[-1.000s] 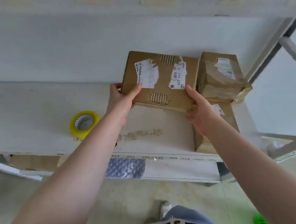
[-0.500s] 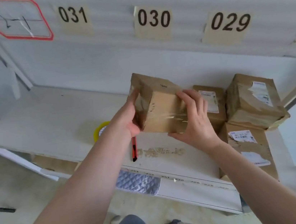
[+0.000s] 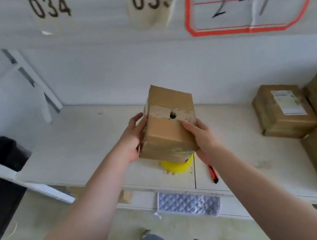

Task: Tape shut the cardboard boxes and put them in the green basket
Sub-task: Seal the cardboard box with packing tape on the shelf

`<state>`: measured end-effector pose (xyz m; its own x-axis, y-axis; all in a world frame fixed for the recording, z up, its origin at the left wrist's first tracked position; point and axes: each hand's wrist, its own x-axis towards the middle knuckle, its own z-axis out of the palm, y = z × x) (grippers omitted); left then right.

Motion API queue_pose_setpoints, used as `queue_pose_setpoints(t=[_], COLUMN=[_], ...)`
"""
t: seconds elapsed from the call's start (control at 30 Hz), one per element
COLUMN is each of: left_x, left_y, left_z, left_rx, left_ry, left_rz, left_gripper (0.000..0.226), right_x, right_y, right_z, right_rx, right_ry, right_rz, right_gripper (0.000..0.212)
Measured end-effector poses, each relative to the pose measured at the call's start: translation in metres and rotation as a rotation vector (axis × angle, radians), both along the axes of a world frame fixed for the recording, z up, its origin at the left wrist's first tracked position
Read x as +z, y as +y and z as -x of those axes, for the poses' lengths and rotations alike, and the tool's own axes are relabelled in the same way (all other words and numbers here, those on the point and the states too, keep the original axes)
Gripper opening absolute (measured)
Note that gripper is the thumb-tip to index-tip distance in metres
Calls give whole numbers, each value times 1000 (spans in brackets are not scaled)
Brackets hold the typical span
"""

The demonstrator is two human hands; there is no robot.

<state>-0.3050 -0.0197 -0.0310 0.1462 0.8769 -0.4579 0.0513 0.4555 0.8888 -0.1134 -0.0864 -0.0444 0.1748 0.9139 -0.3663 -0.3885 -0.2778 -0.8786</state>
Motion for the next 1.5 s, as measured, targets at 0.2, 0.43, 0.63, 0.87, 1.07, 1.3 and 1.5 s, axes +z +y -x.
queue_pose_setpoints(t=[0.2,0.43,0.63,0.87,1.07,1.3,1.5], left_x=[-23,-69,-93,-104,-108,-86,-25], left_y=[29,38,39,25,23,25,28], left_z=[102,127,137,114,89,76,71], left_rx=[-230,-181,-281,-309,-257,-343,-479], left_ry=[177,202,259,250,206,492,-1], left_rz=[199,198,105,104,104,-166,-428], left_gripper=[90,33,40,44,45,85,61], right_x=[-38,-65,-102,-120,-59,15,15], right_y=[24,29,10,0,-9,-14,-12], right_z=[134,155,104,82,48,48,63], right_rx=[32,101,177,326,-63,239,355], right_ry=[-237,-442,-1229,-1486,-1062,-848,-807], right_rz=[79,172,246,260,183,-118,-175], right_gripper=[48,45,37,47,39,36,41])
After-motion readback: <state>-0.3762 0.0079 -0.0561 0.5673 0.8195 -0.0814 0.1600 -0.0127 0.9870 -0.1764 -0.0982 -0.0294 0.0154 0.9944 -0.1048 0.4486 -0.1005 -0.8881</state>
